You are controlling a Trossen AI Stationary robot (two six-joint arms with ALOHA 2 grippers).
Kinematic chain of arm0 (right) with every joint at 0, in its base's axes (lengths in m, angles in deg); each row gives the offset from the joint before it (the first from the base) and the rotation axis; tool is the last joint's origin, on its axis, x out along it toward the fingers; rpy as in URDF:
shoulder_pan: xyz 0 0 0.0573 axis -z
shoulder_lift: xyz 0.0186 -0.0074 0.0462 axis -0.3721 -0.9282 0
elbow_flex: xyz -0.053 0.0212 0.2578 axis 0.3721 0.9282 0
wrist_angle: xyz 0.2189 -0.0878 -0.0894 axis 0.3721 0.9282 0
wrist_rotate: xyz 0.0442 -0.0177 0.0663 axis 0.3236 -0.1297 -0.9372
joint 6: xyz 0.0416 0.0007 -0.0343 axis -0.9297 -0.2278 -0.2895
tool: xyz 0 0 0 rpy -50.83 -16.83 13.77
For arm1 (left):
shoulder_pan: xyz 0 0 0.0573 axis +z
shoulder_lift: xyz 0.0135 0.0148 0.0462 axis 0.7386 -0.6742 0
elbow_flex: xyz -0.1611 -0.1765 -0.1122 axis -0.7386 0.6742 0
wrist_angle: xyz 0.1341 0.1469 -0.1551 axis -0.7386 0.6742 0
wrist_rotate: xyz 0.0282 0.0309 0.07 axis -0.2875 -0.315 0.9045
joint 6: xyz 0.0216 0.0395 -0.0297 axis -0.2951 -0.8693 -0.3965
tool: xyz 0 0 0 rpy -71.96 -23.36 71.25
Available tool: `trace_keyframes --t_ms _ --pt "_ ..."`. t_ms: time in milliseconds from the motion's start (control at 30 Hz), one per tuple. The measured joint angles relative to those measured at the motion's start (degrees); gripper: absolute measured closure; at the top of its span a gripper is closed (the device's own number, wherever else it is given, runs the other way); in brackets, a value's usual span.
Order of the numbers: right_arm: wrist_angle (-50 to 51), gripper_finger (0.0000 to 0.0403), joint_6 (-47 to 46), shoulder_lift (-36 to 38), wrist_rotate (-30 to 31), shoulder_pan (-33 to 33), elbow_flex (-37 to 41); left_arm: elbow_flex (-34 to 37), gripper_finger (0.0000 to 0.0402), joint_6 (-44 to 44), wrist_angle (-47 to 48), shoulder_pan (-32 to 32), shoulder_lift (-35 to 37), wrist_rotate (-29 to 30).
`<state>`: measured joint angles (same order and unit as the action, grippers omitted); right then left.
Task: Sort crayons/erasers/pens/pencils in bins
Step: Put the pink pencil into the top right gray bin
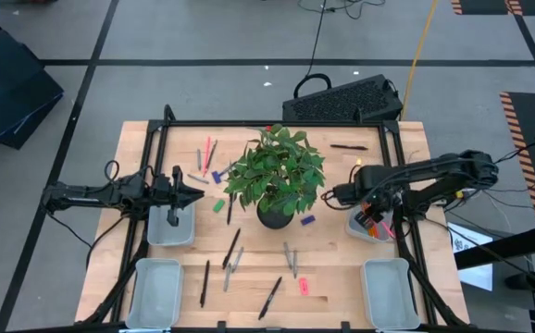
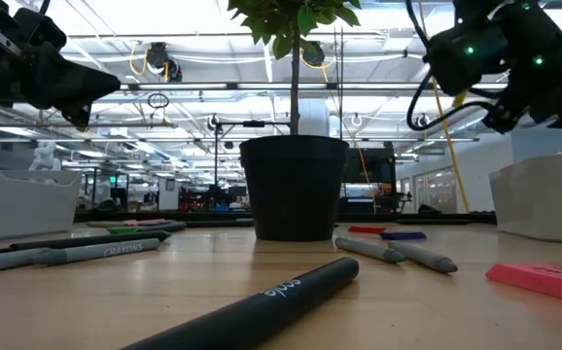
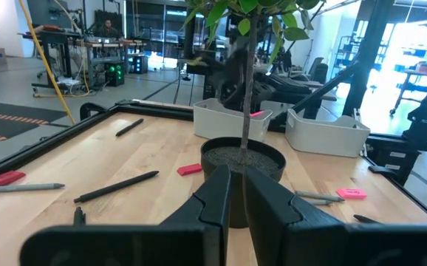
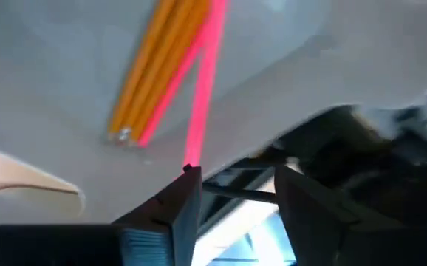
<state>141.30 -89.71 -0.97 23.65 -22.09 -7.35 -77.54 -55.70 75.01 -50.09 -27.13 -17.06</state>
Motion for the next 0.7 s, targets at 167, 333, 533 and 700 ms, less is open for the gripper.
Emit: trace_keyframes --t_ms 167,333,533,700 --pt "-5.33 0.0227 -3.91 0.94 -3.49 -3.58 3.91 0.0 0.036 0.0 0.0 0.0 0.01 0.01" --pt "-8.83 0.0237 -6.87 1.12 -5.42 -5.73 6.83 0.0 0.036 0.02 0.0 -0.01 0.0 0.01" --pt "-9.92 0.0262 -7.38 0.62 -7.33 -6.25 6.65 0.0 0.036 0.02 0.0 -0.02 0.0 0.01" --pt "-12.99 0.0292 -6.55 0.53 -11.93 -5.65 6.99 0.0 0.036 0.01 -0.01 -0.01 0.0 -0.01"
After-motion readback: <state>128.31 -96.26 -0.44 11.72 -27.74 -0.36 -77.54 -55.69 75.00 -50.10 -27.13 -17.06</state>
